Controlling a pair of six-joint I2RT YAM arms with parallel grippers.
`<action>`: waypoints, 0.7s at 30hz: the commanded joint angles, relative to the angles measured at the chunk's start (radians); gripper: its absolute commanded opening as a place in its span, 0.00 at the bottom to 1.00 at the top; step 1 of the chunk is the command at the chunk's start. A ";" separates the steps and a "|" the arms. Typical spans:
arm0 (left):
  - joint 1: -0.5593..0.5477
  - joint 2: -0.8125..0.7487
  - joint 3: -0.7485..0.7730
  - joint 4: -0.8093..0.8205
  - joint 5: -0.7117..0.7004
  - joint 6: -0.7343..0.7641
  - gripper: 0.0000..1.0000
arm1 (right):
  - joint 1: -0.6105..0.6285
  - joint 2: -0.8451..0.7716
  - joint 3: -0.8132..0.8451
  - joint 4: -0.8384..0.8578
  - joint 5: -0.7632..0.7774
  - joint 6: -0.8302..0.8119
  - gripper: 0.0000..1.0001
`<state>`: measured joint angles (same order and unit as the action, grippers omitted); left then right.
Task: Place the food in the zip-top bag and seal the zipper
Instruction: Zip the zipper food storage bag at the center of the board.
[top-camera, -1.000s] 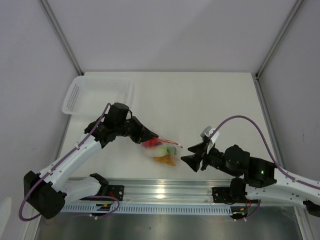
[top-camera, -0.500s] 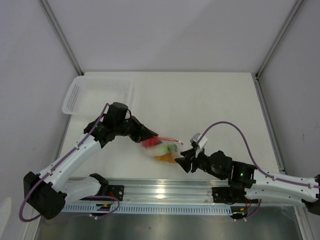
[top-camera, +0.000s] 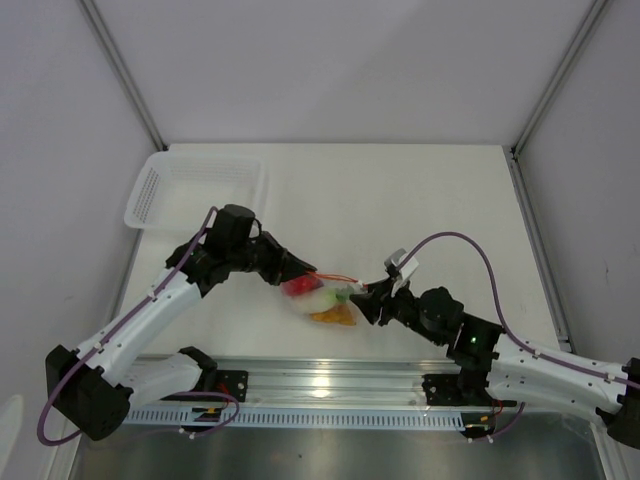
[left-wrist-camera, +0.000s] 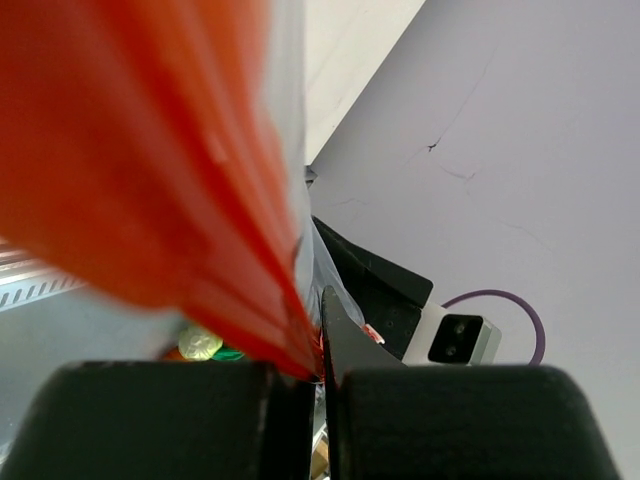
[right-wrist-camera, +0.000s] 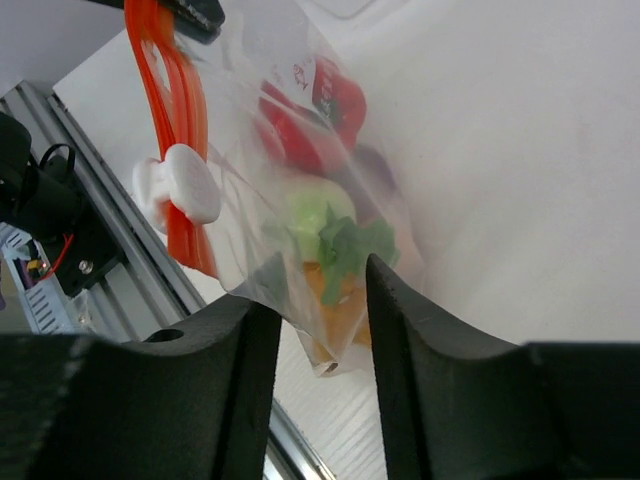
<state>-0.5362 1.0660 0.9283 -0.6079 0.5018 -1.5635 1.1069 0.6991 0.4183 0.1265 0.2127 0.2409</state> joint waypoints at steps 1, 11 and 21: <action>0.008 -0.031 0.003 0.033 0.032 -0.021 0.00 | -0.018 0.025 0.008 0.100 -0.050 -0.017 0.39; 0.007 -0.040 -0.035 0.071 0.035 -0.035 0.01 | -0.022 0.051 0.049 0.130 -0.118 0.021 0.00; 0.008 -0.179 -0.117 0.192 -0.088 0.102 0.82 | -0.025 -0.003 0.116 -0.024 -0.130 0.083 0.00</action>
<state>-0.5343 0.9672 0.8379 -0.4641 0.4698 -1.5154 1.0859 0.7265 0.4778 0.1276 0.0887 0.2947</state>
